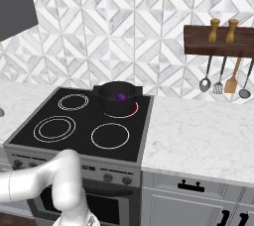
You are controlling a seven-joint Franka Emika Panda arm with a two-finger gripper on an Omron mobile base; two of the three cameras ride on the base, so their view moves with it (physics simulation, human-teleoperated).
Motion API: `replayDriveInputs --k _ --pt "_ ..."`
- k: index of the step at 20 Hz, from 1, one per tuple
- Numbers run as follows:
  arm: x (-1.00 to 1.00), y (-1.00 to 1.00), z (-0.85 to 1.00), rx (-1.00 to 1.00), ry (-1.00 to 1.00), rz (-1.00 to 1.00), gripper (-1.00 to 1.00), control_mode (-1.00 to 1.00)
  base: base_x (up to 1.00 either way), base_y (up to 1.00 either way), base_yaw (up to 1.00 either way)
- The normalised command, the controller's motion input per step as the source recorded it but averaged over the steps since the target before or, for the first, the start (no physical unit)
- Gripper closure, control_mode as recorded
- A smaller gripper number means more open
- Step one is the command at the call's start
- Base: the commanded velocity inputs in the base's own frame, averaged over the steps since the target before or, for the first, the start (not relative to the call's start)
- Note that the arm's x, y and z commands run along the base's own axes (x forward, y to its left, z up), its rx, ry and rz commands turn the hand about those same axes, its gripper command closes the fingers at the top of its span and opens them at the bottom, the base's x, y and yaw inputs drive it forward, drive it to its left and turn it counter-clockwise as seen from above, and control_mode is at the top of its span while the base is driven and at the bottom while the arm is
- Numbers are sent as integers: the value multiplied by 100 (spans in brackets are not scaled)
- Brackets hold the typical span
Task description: Put the broccoli and eggplant in the pot. Retrieve the spatula and lightly stir the vegetables in the pot.
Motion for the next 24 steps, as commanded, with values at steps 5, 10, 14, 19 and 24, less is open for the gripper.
replayDriveInputs --k 5,10,14,19,24 --pt "30 17 -27 0 0 0 -100 -100 0 0 0" --pt "31 10 -36 0 2 0 -100 -100 0 0 0" --pt "11 -1 -69 0 17 0 -100 -100 0 0 0" --pt "0 -10 -97 0 17 0 -100 -100 0 0 0" --pt "-57 -29 -81 0 -6 0 -100 -100 0 0 0"
